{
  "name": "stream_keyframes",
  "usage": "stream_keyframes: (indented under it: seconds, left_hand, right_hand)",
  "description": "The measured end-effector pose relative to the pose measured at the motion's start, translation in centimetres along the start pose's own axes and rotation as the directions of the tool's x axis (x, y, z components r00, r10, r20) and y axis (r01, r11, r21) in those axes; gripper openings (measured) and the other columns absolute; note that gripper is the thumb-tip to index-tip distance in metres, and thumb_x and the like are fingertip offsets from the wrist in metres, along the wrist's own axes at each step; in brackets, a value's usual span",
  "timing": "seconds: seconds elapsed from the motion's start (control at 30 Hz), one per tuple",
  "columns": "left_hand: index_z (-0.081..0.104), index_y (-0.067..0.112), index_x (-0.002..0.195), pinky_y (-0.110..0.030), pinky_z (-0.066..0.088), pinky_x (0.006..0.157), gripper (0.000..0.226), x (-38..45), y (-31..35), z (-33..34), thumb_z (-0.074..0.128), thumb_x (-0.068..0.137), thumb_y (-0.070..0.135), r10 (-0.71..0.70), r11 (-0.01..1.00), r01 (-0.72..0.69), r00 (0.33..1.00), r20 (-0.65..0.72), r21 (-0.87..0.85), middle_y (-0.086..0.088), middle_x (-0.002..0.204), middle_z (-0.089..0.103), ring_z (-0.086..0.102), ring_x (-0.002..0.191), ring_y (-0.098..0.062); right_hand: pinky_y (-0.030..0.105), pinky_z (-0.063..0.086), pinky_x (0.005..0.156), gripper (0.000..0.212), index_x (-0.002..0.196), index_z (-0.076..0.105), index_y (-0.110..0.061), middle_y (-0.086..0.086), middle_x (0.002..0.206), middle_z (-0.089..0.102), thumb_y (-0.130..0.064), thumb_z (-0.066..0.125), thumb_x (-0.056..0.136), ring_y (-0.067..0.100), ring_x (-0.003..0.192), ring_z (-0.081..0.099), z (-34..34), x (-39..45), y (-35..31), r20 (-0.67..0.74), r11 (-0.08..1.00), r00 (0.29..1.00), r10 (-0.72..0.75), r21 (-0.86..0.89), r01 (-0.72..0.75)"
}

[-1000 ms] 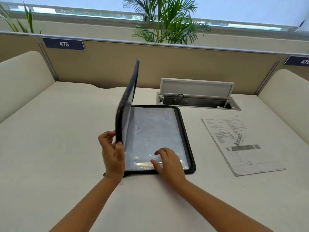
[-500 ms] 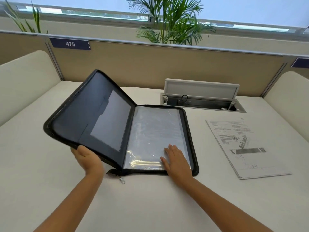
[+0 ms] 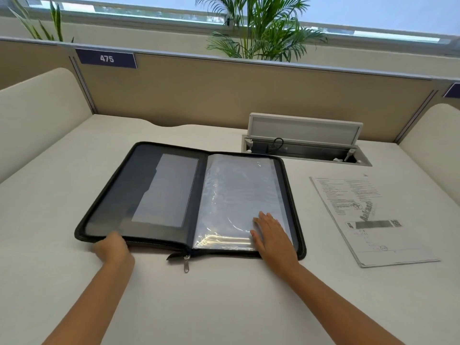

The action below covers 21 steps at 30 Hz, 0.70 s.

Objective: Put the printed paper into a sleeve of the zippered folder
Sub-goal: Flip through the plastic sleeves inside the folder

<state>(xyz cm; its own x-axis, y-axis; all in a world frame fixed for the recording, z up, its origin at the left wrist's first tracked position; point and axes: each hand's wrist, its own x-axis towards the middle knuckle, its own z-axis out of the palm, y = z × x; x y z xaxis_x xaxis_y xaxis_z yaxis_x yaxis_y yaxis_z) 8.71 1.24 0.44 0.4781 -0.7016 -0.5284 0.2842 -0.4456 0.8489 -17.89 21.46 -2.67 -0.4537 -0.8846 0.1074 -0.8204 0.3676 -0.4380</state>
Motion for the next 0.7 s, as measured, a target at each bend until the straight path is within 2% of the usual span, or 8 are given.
stream_keyframes:
  seconds: [0.1, 0.2, 0.27, 0.33, 0.4, 0.53, 0.6, 0.7]
  left_hand:
    - [0.029, 0.009, 0.137, -0.027, 0.036, 0.096, 0.043, 1.5, 1.6, -0.1, 0.030, 0.094, 0.013, 0.099, 0.995, -0.099, 0.992, -0.076, 0.007, -0.008, 0.144, 0.037, 0.046, 0.118, -0.021]
    - [0.023, 0.012, 0.142, -0.036, 0.026, 0.108, 0.060, 1.8, 2.7, -0.7, 0.036, 0.083, 0.004, 0.399, 0.911, -0.381, 0.911, -0.101, 0.160, -0.009, 0.151, 0.024, 0.034, 0.134, -0.026]
    - [0.029, 0.007, 0.139, -0.048, 0.022, 0.108, 0.063, 1.3, 2.8, -0.9, 0.036, 0.077, -0.004, 0.722, 0.631, -0.664, 0.692, 0.009, 0.401, -0.013, 0.152, 0.023, 0.029, 0.137, -0.030]
    - [0.037, 0.004, 0.134, -0.052, 0.023, 0.107, 0.060, 0.3, 2.7, -0.6, 0.037, 0.075, -0.008, 0.859, 0.340, -0.837, 0.462, 0.220, 0.429, -0.017, 0.148, 0.031, 0.030, 0.136, -0.034]
    - [0.043, 0.002, 0.131, -0.051, 0.027, 0.106, 0.056, -1.0, 2.3, 0.1, 0.044, 0.076, -0.012, 0.848, 0.184, -0.922, 0.324, 0.420, 0.340, -0.020, 0.142, 0.041, 0.035, 0.133, -0.037]
    - [0.050, 0.003, 0.126, -0.046, 0.037, 0.100, 0.049, -3.9, 0.2, 1.6, 0.053, 0.079, -0.009, 0.633, 0.032, -0.987, 0.140, 0.761, 0.155, -0.017, 0.132, 0.052, 0.047, 0.122, -0.034]
    - [0.049, 0.007, 0.128, -0.046, 0.035, 0.105, 0.047, -5.3, -1.5, 2.3, 0.055, 0.083, -0.001, 0.477, -0.017, -0.995, 0.074, 0.875, 0.094, -0.013, 0.138, 0.048, 0.043, 0.128, -0.031]
    - [0.041, 0.018, 0.136, -0.044, 0.026, 0.111, 0.049, -6.4, -3.7, 3.1, 0.054, 0.089, 0.019, 0.266, -0.089, -0.994, 0.037, 0.963, 0.063, -0.002, 0.150, 0.033, 0.028, 0.139, -0.022]
  right_hand:
    - [0.026, 0.008, 0.118, 0.048, 0.141, 0.035, -0.020, -0.002, 0.154, 0.025, -0.041, 0.034, 0.098, 0.012, 0.145, 0.012, -0.1, -0.1, 0.3, -0.011, 1.000, 1.000, -0.003, -0.015, 0.003]
    - [0.025, 0.007, 0.117, 0.047, 0.141, 0.036, -0.021, -0.003, 0.154, 0.025, -0.040, 0.034, 0.098, 0.012, 0.145, 0.013, 0.0, -0.1, 0.3, -0.018, 1.000, 1.000, -0.002, -0.023, 0.002]
    - [0.024, 0.008, 0.117, 0.046, 0.141, 0.036, -0.021, -0.003, 0.154, 0.026, -0.039, 0.034, 0.098, 0.011, 0.145, 0.013, 0.0, -0.1, 0.3, -0.025, 1.000, 1.000, -0.001, -0.027, 0.001]
    - [0.023, 0.007, 0.117, 0.046, 0.140, 0.037, -0.021, -0.003, 0.154, 0.027, -0.038, 0.034, 0.098, 0.011, 0.145, 0.014, 0.1, -0.1, 0.3, -0.033, 0.999, 0.999, -0.002, -0.037, 0.001]
    - [0.023, 0.007, 0.116, 0.045, 0.140, 0.037, -0.021, -0.003, 0.154, 0.027, -0.038, 0.034, 0.098, 0.011, 0.145, 0.014, 0.0, -0.1, 0.2, -0.031, 0.999, 0.999, -0.006, -0.047, 0.005]
    - [0.024, 0.010, 0.117, 0.044, 0.141, 0.036, -0.022, -0.005, 0.154, 0.026, -0.034, 0.035, 0.099, 0.011, 0.145, 0.014, -0.3, -0.2, 0.0, -0.015, 1.000, 1.000, 0.001, -0.026, -0.001]
    - [0.024, 0.011, 0.116, 0.043, 0.141, 0.037, -0.022, -0.005, 0.153, 0.028, -0.032, 0.036, 0.099, 0.011, 0.145, 0.015, -0.4, -0.2, -0.1, -0.023, 1.000, 1.000, 0.007, -0.017, -0.007]
    - [0.022, 0.011, 0.116, 0.042, 0.140, 0.038, -0.022, -0.005, 0.152, 0.030, -0.029, 0.036, 0.098, 0.011, 0.144, 0.017, -0.6, -0.4, -0.2, -0.030, 1.000, 1.000, -0.002, -0.022, 0.001]
